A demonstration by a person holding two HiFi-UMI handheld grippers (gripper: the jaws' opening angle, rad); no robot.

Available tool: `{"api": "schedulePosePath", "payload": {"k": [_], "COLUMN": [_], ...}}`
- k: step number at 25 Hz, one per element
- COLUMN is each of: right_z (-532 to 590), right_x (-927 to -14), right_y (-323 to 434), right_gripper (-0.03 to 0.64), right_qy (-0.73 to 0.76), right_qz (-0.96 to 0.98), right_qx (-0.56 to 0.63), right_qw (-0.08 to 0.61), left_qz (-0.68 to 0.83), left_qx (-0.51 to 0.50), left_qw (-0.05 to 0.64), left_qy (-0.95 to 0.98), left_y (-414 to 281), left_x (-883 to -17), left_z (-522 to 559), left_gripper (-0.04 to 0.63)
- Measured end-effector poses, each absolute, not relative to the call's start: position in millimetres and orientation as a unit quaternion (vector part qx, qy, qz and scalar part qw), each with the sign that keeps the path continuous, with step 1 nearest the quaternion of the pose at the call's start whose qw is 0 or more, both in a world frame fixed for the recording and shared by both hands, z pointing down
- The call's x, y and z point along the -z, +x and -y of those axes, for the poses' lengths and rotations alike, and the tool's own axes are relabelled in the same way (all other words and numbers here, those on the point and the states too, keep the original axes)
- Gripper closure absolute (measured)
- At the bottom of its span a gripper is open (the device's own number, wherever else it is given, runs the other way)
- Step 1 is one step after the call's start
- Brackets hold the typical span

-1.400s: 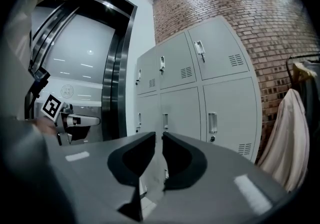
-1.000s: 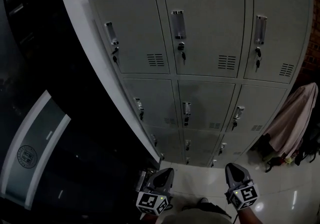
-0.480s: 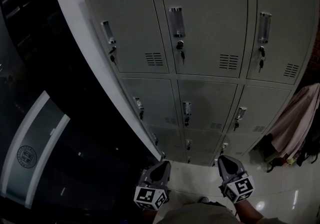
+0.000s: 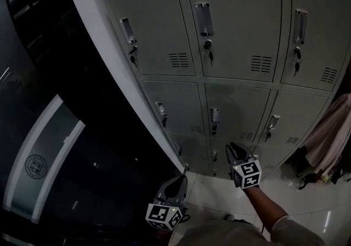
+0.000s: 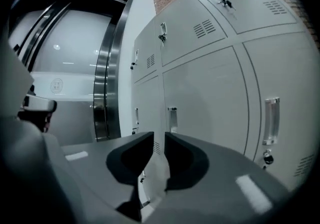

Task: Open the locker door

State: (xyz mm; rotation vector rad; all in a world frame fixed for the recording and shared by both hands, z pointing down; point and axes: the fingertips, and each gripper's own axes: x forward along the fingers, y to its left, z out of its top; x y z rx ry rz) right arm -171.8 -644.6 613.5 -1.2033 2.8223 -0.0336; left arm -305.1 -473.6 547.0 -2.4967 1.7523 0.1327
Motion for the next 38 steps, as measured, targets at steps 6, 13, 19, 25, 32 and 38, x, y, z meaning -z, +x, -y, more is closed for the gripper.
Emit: {"api": "schedulePosePath", "payload": {"k": [6,13,19,25,32,38], "right_z": [706.6,767.1,794.0,805.1,809.4,791.8], "right_x": [-626.0,-631.5,-642.3,-646.1,-647.7,-645.6], "right_y": [-219.1,-253.4,-267.9,-274.7,-271.1,-271.8], "right_gripper": [0.558,0.538,0.535,0.526,0.565,0.540], "right_qy": [-0.389,-0.395,-0.402,-0.418,-0.437,-0.428], "right_qz": [-0.920,-0.918,-0.915,-0.908,-0.899,-0.904], "right_qx": [0.022,0.019,0.030,0.019,0.021,0.008], "right_qw": [0.025,-0.006,-0.024,-0.022,-0.014,-0.016], "left_qz": [-0.587,-0.601,-0.611,-0.621,-0.613,-0.610], "left_qx": [-0.047,-0.055,-0.044,-0.047,-0.049,-0.045], "left_qw": [0.032,0.021,0.023,0.006,-0.006,-0.001], "left_qy": [-0.807,-0.797,-0.790,-0.782,-0.788,-0.791], "left_y": [-319.7,-339.2,-352.6,-364.2,-358.1,-355.0], "left_x": [-554.9,-562.5,-566.6,-576.9,-586.8,-584.8], "left_z": [467.7,464.7,461.6,463.7,468.3,465.3], "left_gripper": [0.532,0.532,0.531,0.532,0.531,0.531]}}
